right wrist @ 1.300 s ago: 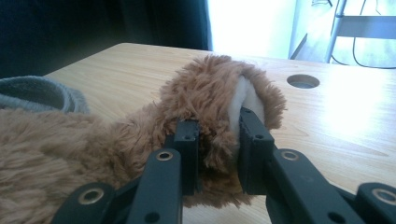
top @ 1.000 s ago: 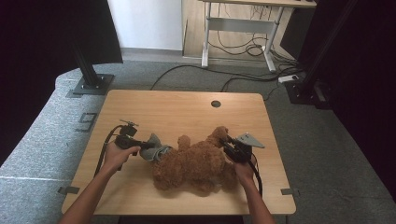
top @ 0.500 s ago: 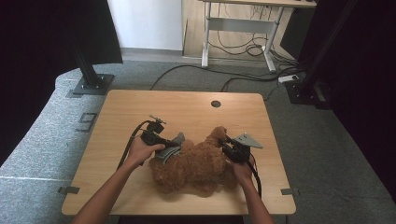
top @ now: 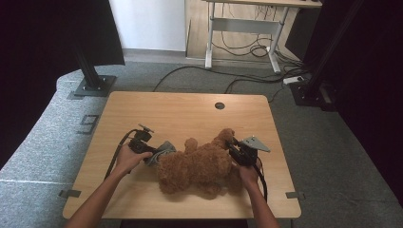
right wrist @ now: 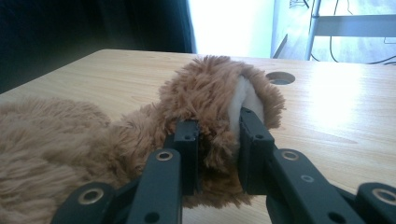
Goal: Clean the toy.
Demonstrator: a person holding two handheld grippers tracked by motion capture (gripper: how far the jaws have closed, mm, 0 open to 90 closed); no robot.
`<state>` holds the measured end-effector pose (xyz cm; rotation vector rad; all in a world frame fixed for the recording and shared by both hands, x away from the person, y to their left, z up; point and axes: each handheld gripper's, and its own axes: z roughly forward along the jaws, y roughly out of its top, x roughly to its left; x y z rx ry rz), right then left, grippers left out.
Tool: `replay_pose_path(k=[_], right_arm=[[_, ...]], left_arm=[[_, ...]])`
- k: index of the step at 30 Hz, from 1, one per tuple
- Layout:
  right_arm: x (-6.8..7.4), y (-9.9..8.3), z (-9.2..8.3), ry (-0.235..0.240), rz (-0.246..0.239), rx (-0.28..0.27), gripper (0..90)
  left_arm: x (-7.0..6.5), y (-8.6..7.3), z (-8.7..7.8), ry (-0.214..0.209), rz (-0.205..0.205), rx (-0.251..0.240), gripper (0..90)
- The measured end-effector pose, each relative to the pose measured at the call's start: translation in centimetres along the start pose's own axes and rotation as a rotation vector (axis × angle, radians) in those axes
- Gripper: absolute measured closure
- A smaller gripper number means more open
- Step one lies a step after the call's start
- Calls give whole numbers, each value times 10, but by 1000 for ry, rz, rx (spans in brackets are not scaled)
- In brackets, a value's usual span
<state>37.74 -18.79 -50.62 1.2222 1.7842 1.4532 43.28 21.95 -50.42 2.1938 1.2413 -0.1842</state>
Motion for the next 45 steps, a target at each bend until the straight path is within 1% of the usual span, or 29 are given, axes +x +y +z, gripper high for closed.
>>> replay_pose_path(k=[5, 9, 11, 15, 19, 22, 26, 28, 32, 36, 39, 41, 43, 45], right_arm=[[1, 0, 1, -6, 0, -1, 725], [1, -1, 1, -9, 0, -1, 725], [1, -1, 1, -9, 1, 1, 723], [0, -1, 2, -4, 5, 9, 713], [-1, -1, 3, -3, 10, 18, 702], [-1, -2, 5, -9, 10, 27, 702], [1, -3, 13, -22, 6, 46, 702], [3, -3, 16, -31, 2, 54, 702], [5, -3, 20, -50, -1, 74, 693], [1, -3, 20, -66, 12, 98, 607], [-1, -4, 19, -64, 20, 101, 562], [-2, -4, 18, -66, 21, 101, 551], [-3, -5, 18, -65, 18, 106, 544], [-5, -6, 18, -63, 24, 112, 537]], left_arm=[[13, -6, -12, 19, -28, -32, 776], [17, -9, -20, 19, -36, -65, 774], [18, -10, -26, 17, -42, -99, 773], [18, -10, -34, 12, -45, -137, 771], [16, -9, -39, -8, -47, -184, 769], [15, -7, -42, -26, -44, -215, 769], [12, -5, -50, -37, -33, -255, 768], [12, -5, -54, -43, -34, -276, 768], [12, -9, -59, -40, -29, -280, 766], [13, -18, -58, -51, -28, -274, 761], [14, -24, -55, -44, -20, -263, 761], [14, -29, -55, -37, -19, -265, 761], [15, -35, -58, -26, -13, -266, 762], [17, -44, -63, -29, -22, -279, 762]])
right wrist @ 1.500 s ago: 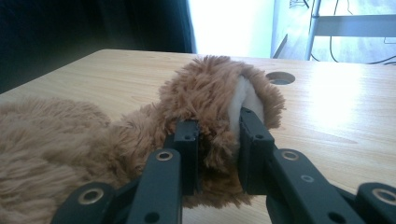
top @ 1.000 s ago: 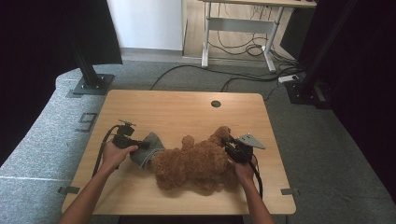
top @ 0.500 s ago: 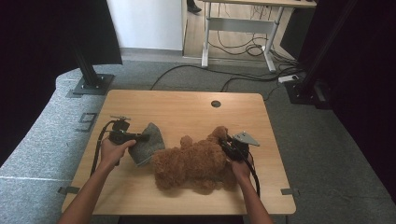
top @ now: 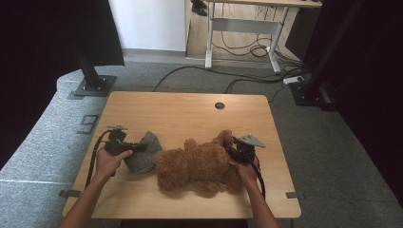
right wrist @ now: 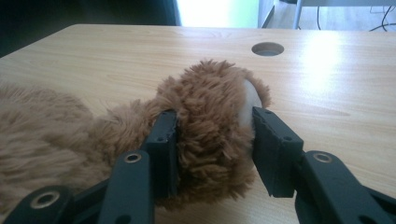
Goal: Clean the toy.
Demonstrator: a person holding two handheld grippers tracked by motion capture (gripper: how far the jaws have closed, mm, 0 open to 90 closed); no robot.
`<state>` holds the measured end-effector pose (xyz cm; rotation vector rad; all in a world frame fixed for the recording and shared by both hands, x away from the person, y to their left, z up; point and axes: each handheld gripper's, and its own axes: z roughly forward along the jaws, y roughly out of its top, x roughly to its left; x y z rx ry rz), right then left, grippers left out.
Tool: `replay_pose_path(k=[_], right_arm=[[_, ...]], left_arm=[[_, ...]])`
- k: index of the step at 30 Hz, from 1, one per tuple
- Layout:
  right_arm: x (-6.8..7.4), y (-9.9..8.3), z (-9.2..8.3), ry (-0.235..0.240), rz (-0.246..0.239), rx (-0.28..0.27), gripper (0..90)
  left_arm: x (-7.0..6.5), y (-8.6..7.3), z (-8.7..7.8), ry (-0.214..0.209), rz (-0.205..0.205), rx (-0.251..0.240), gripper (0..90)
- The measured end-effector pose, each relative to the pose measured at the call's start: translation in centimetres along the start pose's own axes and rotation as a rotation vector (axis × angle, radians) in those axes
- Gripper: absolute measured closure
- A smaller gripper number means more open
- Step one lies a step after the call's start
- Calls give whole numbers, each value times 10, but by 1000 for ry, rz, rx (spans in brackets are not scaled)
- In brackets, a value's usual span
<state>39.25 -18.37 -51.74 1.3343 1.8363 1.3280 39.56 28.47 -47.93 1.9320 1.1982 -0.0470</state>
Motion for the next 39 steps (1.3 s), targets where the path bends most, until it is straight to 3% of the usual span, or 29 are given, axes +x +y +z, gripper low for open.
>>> replay_pose_path(k=[6, 12, 16, 23, 27, 32, 34, 39], right_arm=[[-3, -2, 0, -3, 12, 0, 538], [-3, -2, -1, 2, 9, 2, 529], [-3, -2, -1, 3, 9, 2, 529], [-4, -3, -2, 2, 12, 4, 521], [-4, -3, -2, 3, 11, 6, 520], [-4, -3, -3, 6, 11, 4, 515], [-4, -3, -3, 7, 10, 4, 512], [-5, -2, -5, 9, 9, 1, 506]], left_arm=[[7, -25, -24, -27, -39, -40, 762], [20, -53, -40, 4, -72, -40, 760], [26, -61, -41, 10, -95, -39, 756], [26, -66, -34, 62, -76, -7, 708], [22, -65, -36, 88, -55, -16, 511], [8, -54, -47, 142, 14, -53, 199], [4, -47, -53, 131, 27, -79, 144], [-6, -33, -64, 106, 51, -142, 121]])
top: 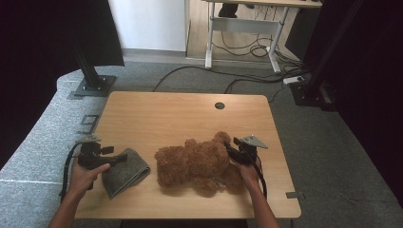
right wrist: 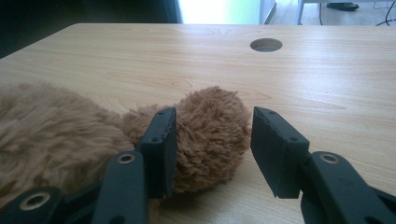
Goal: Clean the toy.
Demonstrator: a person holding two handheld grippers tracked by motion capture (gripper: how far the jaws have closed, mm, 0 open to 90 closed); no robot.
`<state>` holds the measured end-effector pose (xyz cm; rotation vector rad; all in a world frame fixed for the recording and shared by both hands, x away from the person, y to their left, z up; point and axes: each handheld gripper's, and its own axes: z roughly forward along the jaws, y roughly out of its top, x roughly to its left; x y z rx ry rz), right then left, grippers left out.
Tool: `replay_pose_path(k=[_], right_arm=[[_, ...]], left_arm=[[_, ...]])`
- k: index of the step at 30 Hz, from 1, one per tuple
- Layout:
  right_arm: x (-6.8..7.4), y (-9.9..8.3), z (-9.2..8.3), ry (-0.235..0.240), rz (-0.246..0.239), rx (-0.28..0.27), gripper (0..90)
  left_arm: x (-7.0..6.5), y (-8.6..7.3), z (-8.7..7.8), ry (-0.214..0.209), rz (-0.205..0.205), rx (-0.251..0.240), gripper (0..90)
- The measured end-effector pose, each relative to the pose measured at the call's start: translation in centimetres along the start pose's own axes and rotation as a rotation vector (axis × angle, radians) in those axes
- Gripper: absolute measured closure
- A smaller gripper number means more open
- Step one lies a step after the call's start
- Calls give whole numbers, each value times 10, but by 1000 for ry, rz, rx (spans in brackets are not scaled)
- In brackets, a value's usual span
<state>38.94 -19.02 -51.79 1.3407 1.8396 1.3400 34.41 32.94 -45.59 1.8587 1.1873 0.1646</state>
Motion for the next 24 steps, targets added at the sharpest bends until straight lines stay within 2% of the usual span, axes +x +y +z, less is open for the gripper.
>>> replay_pose_path(k=[4, 8, 13, 17, 21, 24], right_arm=[[-1, 0, -1, -1, 1, -3, 505], [-1, 1, -3, 1, 2, -6, 504], [-2, 3, -11, 7, 0, -18, 484], [-6, 3, -24, 20, 7, -28, 460], [-8, 0, -41, 49, -4, -17, 436], [-9, -4, -54, 84, -9, -2, 411]], left_arm=[[-10, 8, 3, -34, 11, -14, 123], [-27, 14, 17, -73, 44, -3, 139], [-54, 17, 42, -123, 97, 45, 143], [-79, 18, 61, -171, 139, 78, 144], [-96, 15, 77, -195, 180, 119, 144], [-104, 12, 90, -189, 199, 158, 144]])
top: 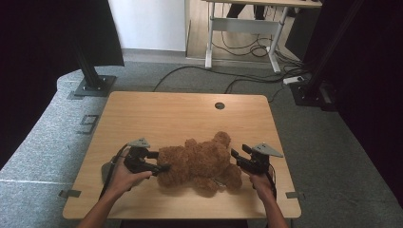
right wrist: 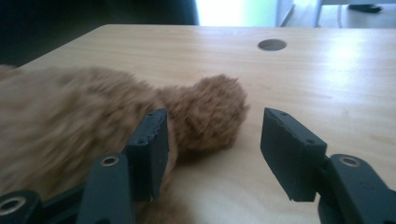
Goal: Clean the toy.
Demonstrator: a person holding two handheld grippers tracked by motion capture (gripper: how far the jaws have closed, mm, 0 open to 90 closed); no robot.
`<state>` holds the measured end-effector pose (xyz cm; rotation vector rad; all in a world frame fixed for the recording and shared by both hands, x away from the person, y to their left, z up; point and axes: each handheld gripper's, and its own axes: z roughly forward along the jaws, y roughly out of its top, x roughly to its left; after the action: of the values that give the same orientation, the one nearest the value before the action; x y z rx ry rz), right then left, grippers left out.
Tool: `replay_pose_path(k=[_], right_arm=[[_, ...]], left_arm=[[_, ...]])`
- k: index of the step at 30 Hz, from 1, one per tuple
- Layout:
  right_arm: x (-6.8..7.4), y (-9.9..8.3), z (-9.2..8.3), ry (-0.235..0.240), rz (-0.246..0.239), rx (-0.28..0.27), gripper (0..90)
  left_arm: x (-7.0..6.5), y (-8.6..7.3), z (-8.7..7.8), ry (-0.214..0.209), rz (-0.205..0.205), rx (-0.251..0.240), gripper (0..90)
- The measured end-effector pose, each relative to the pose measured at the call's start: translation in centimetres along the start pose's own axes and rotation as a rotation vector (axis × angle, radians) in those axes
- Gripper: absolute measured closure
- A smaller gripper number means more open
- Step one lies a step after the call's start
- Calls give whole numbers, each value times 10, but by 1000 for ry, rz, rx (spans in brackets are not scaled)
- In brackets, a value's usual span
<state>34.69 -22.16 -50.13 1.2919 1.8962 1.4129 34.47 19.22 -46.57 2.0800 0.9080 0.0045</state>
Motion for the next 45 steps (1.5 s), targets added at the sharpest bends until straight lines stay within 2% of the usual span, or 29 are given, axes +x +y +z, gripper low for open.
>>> replay_pose_path(k=[5, 11, 14, 18, 24, 26, 29, 33, 35, 45], right_arm=[[8, -8, -13, 84, -1, 26, 387], [28, -12, -6, 151, -42, 67, 366], [34, -12, -1, 164, -49, 78, 356], [31, -13, 1, 177, -35, 79, 342], [34, -16, 2, 206, -43, 102, 327], [37, -18, 6, 220, -56, 119, 321], [42, -19, 11, 214, -79, 135, 307], [42, -18, 17, 199, -84, 145, 308], [41, -18, 22, 187, -86, 152, 312], [28, -10, 49, 114, -69, 156, 326]], left_arm=[[1, -3, 7, -1, -9, 12, 145], [2, -7, 9, 6, -15, 23, 146], [3, -9, 5, 19, -10, 20, 152], [5, -14, -1, 35, -10, 34, 154], [1, -21, 16, 23, -3, 81, 156], [0, -21, 20, 23, 1, 83, 165], [3, -18, 21, 36, -3, 74, 180], [12, -12, 23, 59, -20, 59, 222], [17, -9, 26, 55, -30, 62, 226], [44, 17, 44, 59, -79, 44, 252]])
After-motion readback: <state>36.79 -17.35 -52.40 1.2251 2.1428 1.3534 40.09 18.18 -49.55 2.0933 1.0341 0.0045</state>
